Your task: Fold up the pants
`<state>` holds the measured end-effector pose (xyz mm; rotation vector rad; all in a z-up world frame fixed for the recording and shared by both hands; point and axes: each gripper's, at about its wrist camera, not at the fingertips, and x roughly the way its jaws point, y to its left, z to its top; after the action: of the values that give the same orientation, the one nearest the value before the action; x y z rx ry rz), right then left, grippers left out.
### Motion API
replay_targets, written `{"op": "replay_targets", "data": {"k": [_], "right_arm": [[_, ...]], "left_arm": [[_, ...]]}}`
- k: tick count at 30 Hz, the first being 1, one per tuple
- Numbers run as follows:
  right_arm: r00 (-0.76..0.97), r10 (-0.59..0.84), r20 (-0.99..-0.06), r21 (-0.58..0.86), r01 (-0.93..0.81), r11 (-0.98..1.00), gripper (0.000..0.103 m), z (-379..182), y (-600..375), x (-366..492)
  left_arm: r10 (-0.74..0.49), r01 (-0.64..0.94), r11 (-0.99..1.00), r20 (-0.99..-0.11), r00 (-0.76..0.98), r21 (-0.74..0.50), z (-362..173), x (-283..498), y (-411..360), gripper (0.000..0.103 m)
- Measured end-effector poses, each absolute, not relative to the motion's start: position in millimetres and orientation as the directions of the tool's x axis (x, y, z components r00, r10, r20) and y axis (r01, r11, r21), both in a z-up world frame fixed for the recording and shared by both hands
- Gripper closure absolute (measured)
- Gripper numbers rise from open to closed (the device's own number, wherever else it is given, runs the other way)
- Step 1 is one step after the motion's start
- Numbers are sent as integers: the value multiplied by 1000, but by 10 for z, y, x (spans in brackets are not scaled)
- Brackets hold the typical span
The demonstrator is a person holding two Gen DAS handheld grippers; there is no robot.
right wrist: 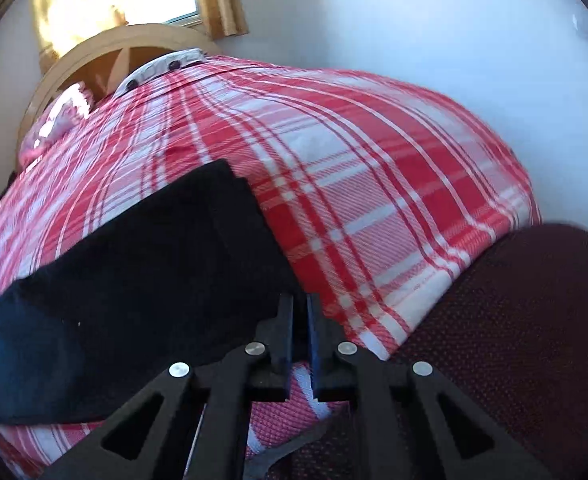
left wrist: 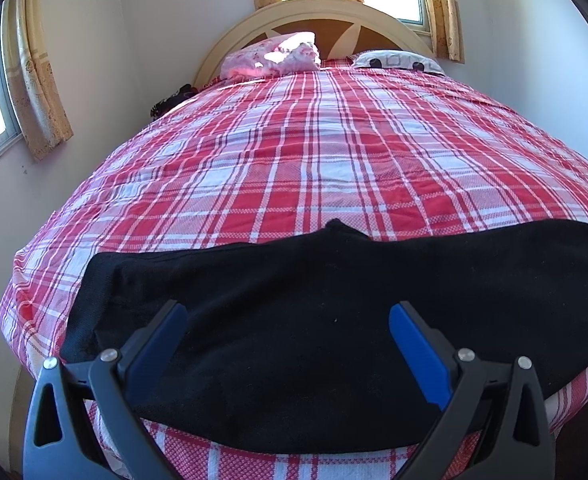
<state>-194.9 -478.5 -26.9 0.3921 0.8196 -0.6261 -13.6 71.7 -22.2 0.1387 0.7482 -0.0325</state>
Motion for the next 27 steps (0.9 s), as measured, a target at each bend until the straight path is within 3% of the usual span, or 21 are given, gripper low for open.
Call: {"op": "replay_targets", "data": {"k": [4,6,8,10,12,18,21,24,27], "right_arm": [[535,-352,-768,100,643,760,90,-256,-4798,-1963],[580,-314,-751,192,647,738,71,-225,-4891,-2049],[666,-314,-676,348,665,661,36,-145,-5019,-2298],[734,-293,-613,457,632,626,25,-121,-5080,-2433],[745,-257,-615,492,618,613,25,-164,-5110,-2424],[649,-209,-731,360,628,690,27,-398,-4913,-2052],[604,-229,-764,266,617,740,47,-375,-4735,-1932],[620,-206,-757,274,587,762,77,-331,-4639,-1917],[653,-180,-735,339,585,737,83,-353,-4694,-1938]], "left_arm": [[14,68,993,-682,731,94,-228,-129,768,0],[10,67,994,-679,734,87,-220,-144,789,0],[8,65,995,-678,735,81,-218,-147,798,0],[1,65,995,-684,730,71,-222,-117,820,0],[-11,70,996,-690,724,58,-232,-109,813,0],[-3,71,995,-684,729,72,-228,-151,825,0],[-8,55,997,-687,726,47,-229,-139,882,0],[-23,56,998,-693,720,25,-250,-133,910,0],[-28,61,998,-693,721,23,-260,-141,934,0]]}}
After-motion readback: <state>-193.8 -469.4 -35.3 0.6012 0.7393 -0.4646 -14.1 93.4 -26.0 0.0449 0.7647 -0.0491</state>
